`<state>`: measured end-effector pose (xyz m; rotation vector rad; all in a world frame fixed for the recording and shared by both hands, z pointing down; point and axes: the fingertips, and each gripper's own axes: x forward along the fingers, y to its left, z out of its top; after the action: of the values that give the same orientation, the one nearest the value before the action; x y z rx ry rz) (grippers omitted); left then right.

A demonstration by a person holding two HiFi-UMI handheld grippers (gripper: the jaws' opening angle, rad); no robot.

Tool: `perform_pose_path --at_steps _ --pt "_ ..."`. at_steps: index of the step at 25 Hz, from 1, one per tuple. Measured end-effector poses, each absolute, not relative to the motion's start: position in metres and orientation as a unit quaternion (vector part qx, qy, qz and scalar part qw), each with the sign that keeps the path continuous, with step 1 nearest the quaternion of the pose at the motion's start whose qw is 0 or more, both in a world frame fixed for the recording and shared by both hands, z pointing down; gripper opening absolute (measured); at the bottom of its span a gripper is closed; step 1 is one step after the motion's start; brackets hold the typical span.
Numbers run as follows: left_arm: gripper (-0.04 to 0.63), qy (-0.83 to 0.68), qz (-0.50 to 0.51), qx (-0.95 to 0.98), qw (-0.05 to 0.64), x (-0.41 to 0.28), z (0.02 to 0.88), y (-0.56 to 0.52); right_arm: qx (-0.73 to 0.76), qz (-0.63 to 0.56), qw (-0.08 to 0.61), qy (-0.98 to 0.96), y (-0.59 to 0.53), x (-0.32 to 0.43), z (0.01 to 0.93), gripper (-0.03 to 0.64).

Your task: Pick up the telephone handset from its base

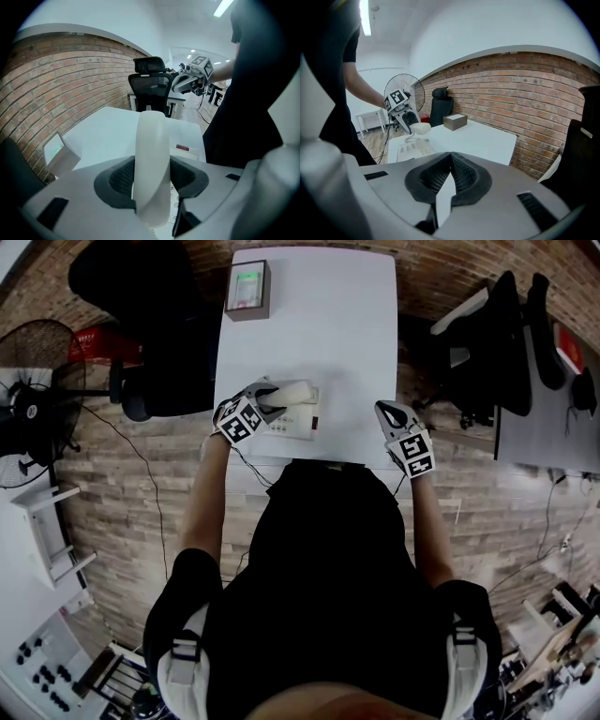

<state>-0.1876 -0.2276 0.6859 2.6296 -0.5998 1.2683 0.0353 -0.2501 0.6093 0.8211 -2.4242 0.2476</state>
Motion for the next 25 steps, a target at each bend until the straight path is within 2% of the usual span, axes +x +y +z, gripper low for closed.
perform_pose_path --at_steps 25 --pt "0.221 -0.321 0.339 0.873 0.138 -0.171 0.642 -0.192 0.239 0.080 0.272 -0.929 -0.251 0.040 0.608 -0.002"
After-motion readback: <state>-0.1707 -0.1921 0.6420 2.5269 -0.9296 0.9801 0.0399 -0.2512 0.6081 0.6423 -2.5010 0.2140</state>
